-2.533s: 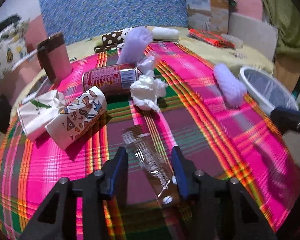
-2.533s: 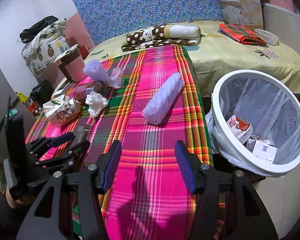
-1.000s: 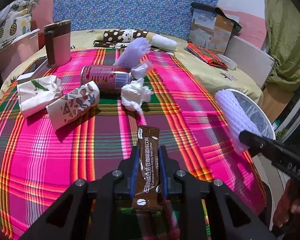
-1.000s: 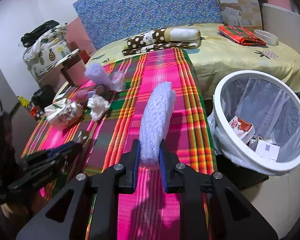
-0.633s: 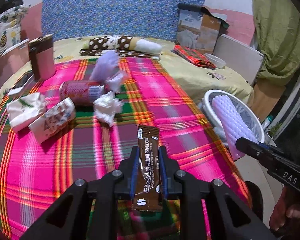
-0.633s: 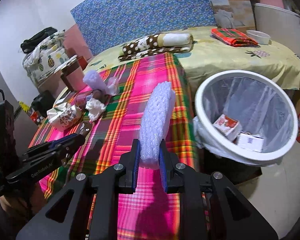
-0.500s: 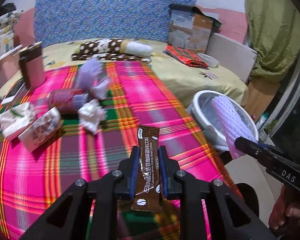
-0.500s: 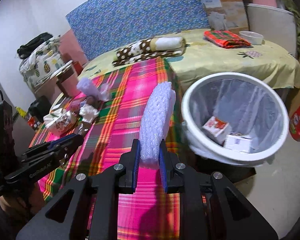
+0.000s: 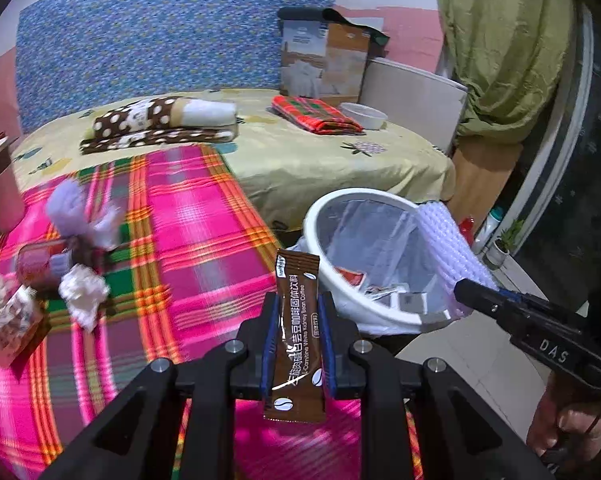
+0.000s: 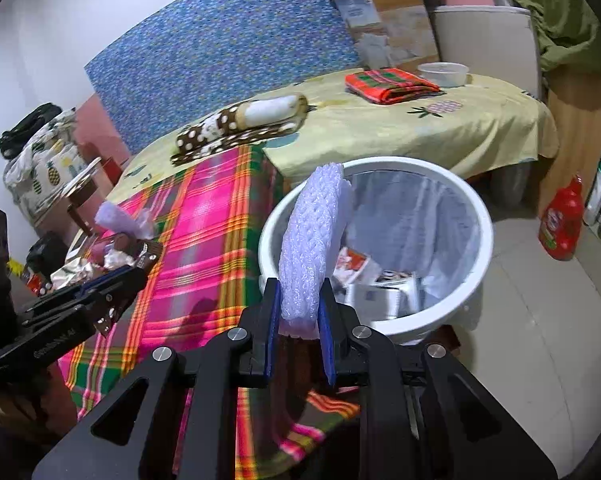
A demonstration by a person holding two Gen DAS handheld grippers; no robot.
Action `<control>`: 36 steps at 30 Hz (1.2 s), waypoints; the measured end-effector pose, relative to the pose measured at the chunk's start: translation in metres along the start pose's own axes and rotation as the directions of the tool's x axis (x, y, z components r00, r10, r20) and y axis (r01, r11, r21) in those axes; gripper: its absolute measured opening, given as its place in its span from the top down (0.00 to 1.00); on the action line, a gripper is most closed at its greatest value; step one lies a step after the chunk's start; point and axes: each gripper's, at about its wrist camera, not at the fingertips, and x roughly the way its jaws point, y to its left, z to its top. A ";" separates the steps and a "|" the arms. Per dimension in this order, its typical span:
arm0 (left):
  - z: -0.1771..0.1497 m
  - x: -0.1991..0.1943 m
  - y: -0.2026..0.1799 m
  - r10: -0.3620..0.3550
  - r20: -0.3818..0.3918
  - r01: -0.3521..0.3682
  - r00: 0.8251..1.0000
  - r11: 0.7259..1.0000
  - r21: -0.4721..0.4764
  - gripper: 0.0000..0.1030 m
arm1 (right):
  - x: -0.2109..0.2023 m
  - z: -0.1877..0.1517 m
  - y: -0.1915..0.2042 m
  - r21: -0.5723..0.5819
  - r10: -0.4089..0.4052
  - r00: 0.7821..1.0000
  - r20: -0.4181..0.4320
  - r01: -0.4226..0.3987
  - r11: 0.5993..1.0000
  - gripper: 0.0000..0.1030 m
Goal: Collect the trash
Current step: 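Carry the wrapper and foam net over the white trash bin with both tools, then open the right tool over the bin while the left tool releases the wrapper, then move both tools back over the plaid cloth toward the remaining trash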
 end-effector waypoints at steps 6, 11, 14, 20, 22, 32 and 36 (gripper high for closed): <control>0.011 0.016 -0.017 -0.047 -0.006 0.047 0.999 0.998 0.029 0.80 | 0.003 0.003 -0.013 0.018 -0.028 1.000 -0.006 0.028 0.999 0.80; 0.017 0.033 -0.029 -0.074 -0.024 0.075 0.997 0.996 0.042 0.80 | 0.005 0.003 -0.025 0.030 -0.048 0.999 -0.020 0.048 0.998 0.80; 0.019 0.043 -0.033 -0.082 -0.038 0.084 0.996 0.996 0.044 0.80 | 0.008 0.004 -0.031 0.035 -0.058 0.998 -0.028 0.059 0.998 0.80; 0.021 0.060 -0.042 -0.100 -0.060 0.103 0.993 0.993 0.051 0.80 | 0.014 0.006 -0.040 0.042 -0.073 0.996 -0.045 0.074 0.996 0.80; 0.022 0.065 -0.044 -0.104 -0.064 0.107 0.993 0.993 0.055 0.80 | 0.017 0.008 -0.043 0.043 -0.076 0.996 -0.052 0.078 0.996 0.80; 0.025 0.089 -0.051 -0.139 -0.079 0.143 0.987 0.989 0.043 0.76 | 0.035 0.010 -0.053 0.044 -0.080 0.991 -0.111 0.085 0.995 0.73; 0.026 0.089 -0.050 -0.156 -0.068 0.159 0.985 0.987 0.032 0.54 | 0.033 0.009 -0.053 0.040 -0.068 0.992 -0.104 0.073 0.997 0.58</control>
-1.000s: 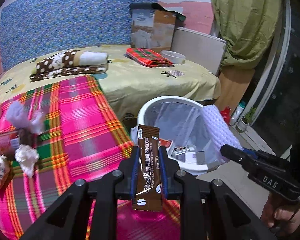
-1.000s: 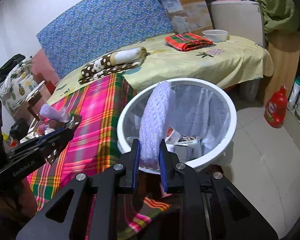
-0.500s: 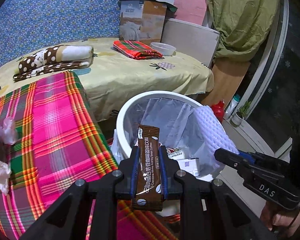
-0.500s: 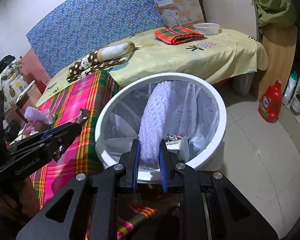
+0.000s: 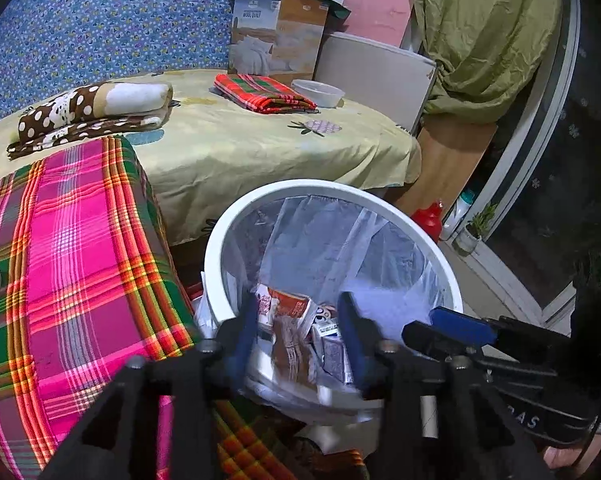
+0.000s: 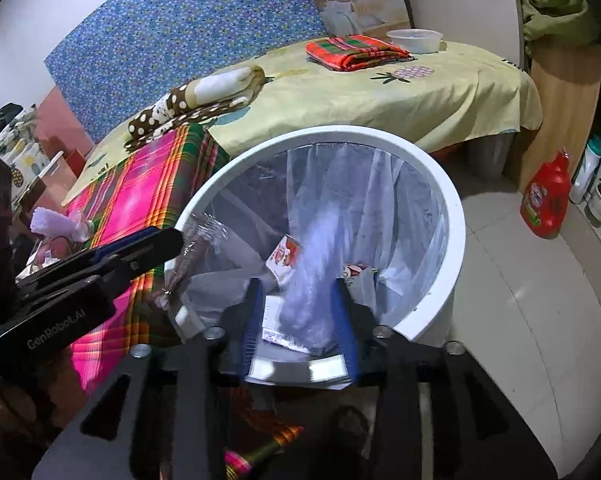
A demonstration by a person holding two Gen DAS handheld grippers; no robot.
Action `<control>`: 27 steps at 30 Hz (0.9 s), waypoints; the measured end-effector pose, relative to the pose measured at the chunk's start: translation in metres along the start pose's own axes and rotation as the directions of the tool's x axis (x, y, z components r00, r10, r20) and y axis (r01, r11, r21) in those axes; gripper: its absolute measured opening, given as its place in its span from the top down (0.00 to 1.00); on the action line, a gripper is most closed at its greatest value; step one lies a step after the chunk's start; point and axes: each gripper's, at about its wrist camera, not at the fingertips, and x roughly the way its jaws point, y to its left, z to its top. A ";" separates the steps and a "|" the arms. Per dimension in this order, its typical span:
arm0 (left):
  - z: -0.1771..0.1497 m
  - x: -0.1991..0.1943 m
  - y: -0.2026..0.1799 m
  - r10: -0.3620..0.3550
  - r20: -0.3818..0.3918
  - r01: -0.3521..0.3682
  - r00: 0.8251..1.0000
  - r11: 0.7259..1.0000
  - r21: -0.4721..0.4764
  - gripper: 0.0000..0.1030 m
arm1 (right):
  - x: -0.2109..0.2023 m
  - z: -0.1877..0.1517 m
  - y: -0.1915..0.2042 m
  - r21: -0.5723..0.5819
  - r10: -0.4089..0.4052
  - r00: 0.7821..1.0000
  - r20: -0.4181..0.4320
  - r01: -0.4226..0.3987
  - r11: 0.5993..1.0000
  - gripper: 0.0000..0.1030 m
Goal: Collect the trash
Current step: 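Move both tools back over the plaid cloth toward the remaining trash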
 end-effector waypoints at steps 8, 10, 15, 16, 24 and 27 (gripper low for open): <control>0.000 -0.010 0.002 -0.017 0.012 0.017 1.000 1.000 -0.011 0.54 | -0.009 0.000 0.002 0.003 0.006 0.999 0.032 -0.006 1.000 0.56; 0.000 -0.014 0.004 -0.017 0.015 0.018 1.000 1.000 -0.014 0.54 | -0.011 -0.001 0.004 0.002 0.011 0.999 0.037 -0.011 1.000 0.56; -0.005 -0.029 0.008 -0.002 0.029 0.003 1.000 1.000 -0.019 0.54 | -0.017 -0.005 0.011 -0.007 0.038 0.998 0.048 -0.038 0.999 0.56; -0.006 -0.032 0.009 0.003 0.033 -0.002 0.999 1.000 -0.020 0.54 | -0.019 -0.006 0.014 -0.012 0.046 0.998 0.049 -0.045 0.999 0.56; -0.019 -0.059 0.022 0.050 0.049 -0.048 0.998 0.998 -0.052 0.54 | -0.028 -0.011 0.034 -0.047 0.076 0.995 0.063 -0.074 0.996 0.56; -0.025 -0.069 0.026 0.061 0.057 -0.058 0.997 0.996 -0.063 0.54 | -0.031 -0.014 0.042 -0.062 0.088 0.994 0.064 -0.084 0.995 0.56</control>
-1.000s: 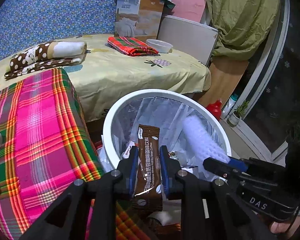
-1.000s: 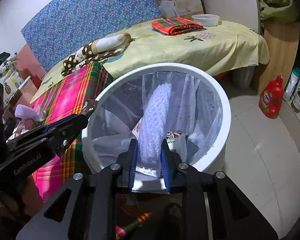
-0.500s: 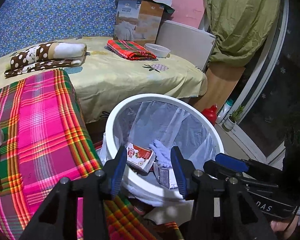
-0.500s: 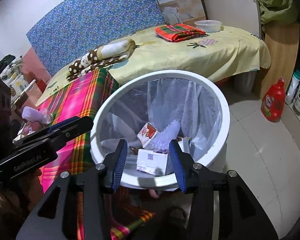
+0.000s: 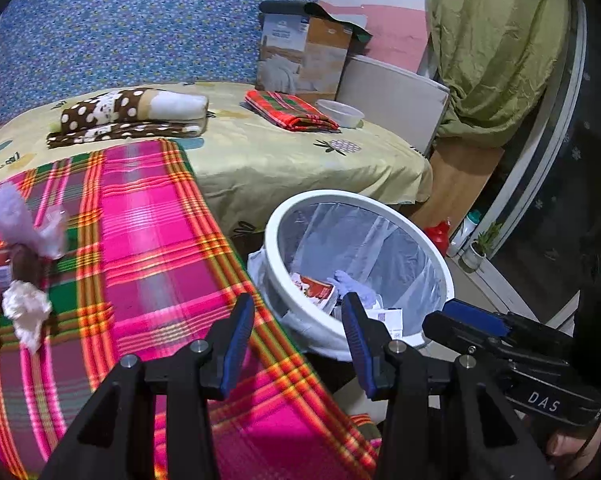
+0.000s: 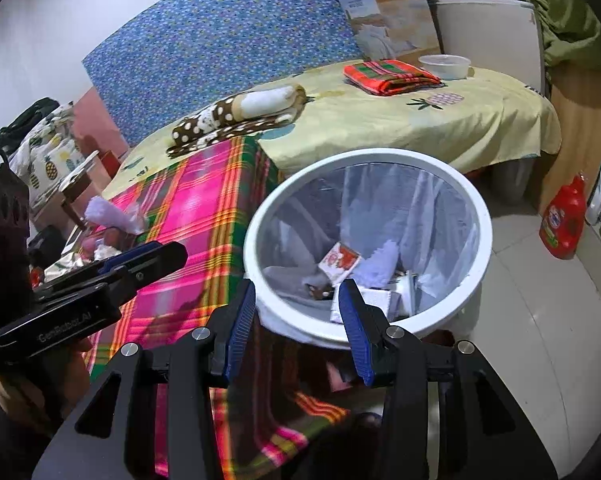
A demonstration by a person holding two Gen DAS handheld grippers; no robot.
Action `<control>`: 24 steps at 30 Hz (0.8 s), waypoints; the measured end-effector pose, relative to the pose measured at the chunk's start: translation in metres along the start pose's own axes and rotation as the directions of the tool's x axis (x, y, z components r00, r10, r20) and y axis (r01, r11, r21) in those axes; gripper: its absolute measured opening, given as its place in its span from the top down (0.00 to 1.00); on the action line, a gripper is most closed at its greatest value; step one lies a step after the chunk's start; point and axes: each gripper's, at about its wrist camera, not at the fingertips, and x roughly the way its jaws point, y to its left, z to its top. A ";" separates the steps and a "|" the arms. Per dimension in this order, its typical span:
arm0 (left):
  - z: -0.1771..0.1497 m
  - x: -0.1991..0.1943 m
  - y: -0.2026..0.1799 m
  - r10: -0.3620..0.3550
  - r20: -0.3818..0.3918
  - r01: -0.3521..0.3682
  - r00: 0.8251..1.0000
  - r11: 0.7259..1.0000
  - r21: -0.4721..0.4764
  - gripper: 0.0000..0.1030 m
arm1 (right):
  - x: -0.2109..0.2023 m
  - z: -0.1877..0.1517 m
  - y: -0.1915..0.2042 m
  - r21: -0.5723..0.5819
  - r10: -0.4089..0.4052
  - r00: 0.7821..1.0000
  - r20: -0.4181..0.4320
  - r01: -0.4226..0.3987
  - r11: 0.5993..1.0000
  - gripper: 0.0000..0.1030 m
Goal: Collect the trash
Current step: 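Move both tools back over the plaid cloth toward the remaining trash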
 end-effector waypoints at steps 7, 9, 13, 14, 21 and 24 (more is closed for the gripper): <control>-0.010 -0.021 0.008 0.012 0.024 -0.012 1.000 1.000 -0.006 0.54 | -0.004 -0.003 0.017 -0.033 0.026 1.000 -0.001 -0.026 0.999 0.56; -0.013 -0.028 0.011 0.011 0.034 -0.011 0.999 1.000 -0.009 0.54 | -0.005 -0.005 0.023 -0.044 0.035 0.999 -0.003 -0.035 0.998 0.56; -0.019 -0.042 0.020 0.023 0.051 -0.022 0.998 1.000 -0.017 0.54 | -0.006 -0.006 0.032 -0.057 0.053 0.999 -0.008 -0.053 0.997 0.56; -0.020 -0.045 0.022 0.028 0.054 -0.027 0.998 0.999 -0.020 0.54 | -0.006 -0.007 0.033 -0.061 0.058 0.998 -0.010 -0.059 0.996 0.56; -0.034 -0.065 0.045 0.079 0.066 -0.075 0.995 0.996 -0.054 0.54 | -0.005 -0.011 0.051 -0.102 0.105 0.994 -0.026 -0.107 0.989 0.56; -0.041 -0.071 0.054 0.103 0.067 -0.098 0.992 0.993 -0.067 0.54 | -0.005 -0.014 0.059 -0.120 0.130 0.991 -0.032 -0.133 0.984 0.56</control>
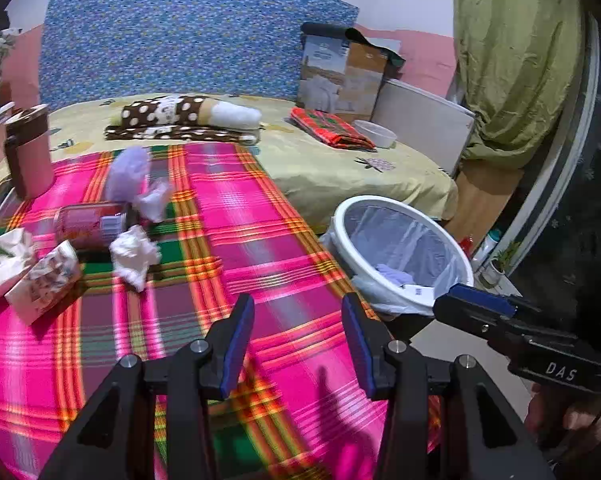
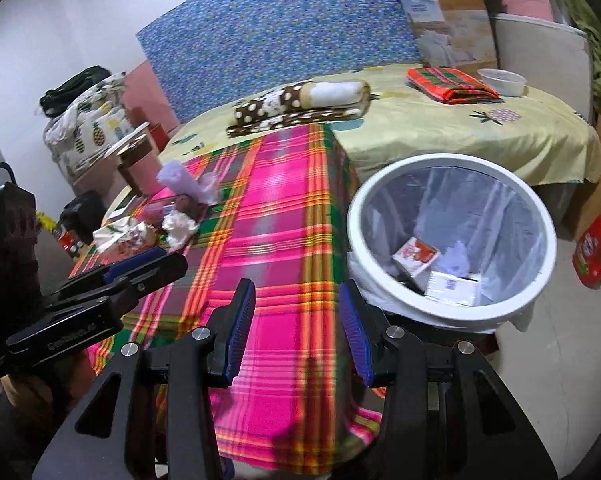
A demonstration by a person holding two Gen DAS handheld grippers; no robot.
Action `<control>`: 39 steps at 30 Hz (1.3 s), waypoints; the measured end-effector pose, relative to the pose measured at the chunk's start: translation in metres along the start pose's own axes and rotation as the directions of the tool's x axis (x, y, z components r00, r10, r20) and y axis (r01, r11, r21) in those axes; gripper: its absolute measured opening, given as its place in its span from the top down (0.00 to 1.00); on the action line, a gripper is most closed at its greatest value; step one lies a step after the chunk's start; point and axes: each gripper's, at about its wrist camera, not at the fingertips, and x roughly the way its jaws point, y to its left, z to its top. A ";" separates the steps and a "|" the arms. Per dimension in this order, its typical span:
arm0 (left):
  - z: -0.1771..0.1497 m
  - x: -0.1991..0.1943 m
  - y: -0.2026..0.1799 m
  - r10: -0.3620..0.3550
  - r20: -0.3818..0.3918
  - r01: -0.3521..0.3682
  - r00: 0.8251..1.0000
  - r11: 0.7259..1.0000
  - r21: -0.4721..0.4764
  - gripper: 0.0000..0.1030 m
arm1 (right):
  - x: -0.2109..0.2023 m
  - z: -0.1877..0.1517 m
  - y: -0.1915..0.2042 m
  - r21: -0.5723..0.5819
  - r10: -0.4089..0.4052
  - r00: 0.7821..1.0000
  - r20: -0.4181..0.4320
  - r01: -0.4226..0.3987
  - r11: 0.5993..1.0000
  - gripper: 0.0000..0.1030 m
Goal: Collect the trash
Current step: 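Move both tools back over the plaid cloth toward the remaining trash, then grasp the patterned paper cup with the left tool while the right tool grasps the crumpled tissue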
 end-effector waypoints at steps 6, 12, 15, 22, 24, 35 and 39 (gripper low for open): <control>-0.008 -0.008 0.017 0.041 0.002 -0.041 0.999 0.999 -0.029 0.54 | 0.006 -0.002 0.014 -0.028 0.029 1.000 -0.010 -0.030 0.999 0.56; -0.018 -0.015 0.030 0.080 -0.006 -0.080 0.997 0.995 -0.051 0.54 | 0.014 -0.003 0.028 -0.059 0.043 0.999 -0.028 -0.045 0.997 0.56; -0.023 -0.019 0.038 0.098 -0.014 -0.098 0.995 0.993 -0.067 0.54 | 0.018 -0.006 0.033 -0.059 0.058 0.997 -0.047 -0.060 0.996 0.56; -0.032 -0.028 0.057 0.140 -0.020 -0.142 0.990 0.985 -0.099 0.54 | 0.028 -0.007 0.052 -0.103 0.091 0.992 -0.088 -0.100 0.990 0.56; -0.034 -0.031 0.065 0.156 -0.023 -0.157 0.988 0.981 -0.110 0.54 | 0.030 -0.006 0.057 -0.119 0.096 0.991 -0.096 -0.107 0.987 0.56; -0.029 -0.047 0.104 0.227 -0.006 -0.226 0.974 0.963 -0.147 0.54 | 0.042 0.007 0.083 -0.183 0.119 0.987 -0.108 -0.137 0.974 0.56; -0.023 -0.049 0.119 0.260 0.008 -0.257 0.965 0.956 -0.143 0.51 | 0.051 0.014 0.093 -0.200 0.126 0.986 -0.112 -0.147 0.969 0.56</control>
